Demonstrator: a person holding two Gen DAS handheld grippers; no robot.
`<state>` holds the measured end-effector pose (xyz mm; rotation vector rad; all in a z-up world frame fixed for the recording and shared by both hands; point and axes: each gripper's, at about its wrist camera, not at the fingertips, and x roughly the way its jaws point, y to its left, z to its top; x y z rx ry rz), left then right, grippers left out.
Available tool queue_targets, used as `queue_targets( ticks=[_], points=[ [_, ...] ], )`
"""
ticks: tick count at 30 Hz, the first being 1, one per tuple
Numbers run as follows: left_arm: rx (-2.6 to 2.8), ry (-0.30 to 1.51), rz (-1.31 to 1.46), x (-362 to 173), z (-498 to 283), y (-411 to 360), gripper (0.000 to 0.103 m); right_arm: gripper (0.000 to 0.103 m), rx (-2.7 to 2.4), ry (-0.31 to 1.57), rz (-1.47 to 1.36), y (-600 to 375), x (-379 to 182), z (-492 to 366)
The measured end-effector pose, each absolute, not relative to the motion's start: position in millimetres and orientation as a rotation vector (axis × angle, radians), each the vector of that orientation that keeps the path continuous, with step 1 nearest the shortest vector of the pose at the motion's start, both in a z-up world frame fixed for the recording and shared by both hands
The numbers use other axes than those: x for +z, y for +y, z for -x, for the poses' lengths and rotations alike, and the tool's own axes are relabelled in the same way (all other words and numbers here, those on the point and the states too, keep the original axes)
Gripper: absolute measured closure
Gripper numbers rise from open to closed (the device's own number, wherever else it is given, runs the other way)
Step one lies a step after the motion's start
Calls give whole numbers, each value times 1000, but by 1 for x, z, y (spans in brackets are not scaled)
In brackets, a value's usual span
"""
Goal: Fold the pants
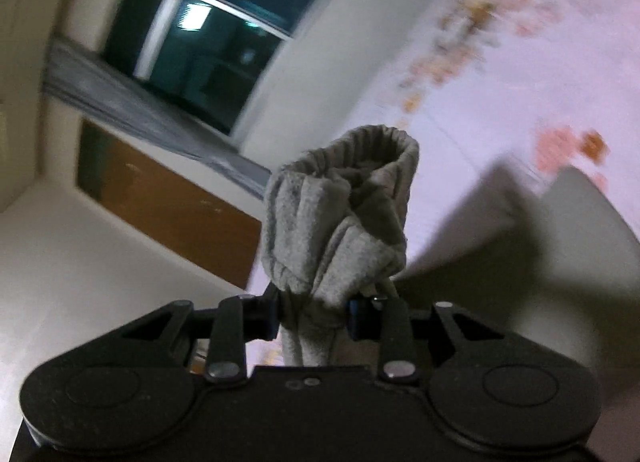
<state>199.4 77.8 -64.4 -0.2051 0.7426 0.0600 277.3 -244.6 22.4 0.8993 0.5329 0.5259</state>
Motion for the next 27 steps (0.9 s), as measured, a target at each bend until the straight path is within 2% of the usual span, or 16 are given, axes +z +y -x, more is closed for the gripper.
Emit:
queue_targets(
  ticks=[4, 7, 11, 13, 14, 17, 27],
  points=[
    [91, 697, 311, -64, -190, 91, 8, 82, 533, 496, -853, -255, 38, -272],
    [105, 715, 353, -71, -194, 94, 6, 82, 483, 500, -843, -269, 23, -262],
    [92, 735, 286, -74, -200, 87, 2, 82, 293, 554, -909, -310, -52, -236],
    [95, 749, 247, -74, -203, 81, 0, 82, 158, 691, -1121, -332, -113, -234],
    [97, 751, 244, -74, -203, 80, 0, 82, 164, 673, -1218, -336, -121, -234],
    [97, 745, 272, -72, -201, 83, 0, 81, 189, 659, -1111, -323, -99, -239],
    [159, 701, 476, -75, -192, 115, 1, 81, 343, 545, -1079, -313, -62, -272]
  ],
)
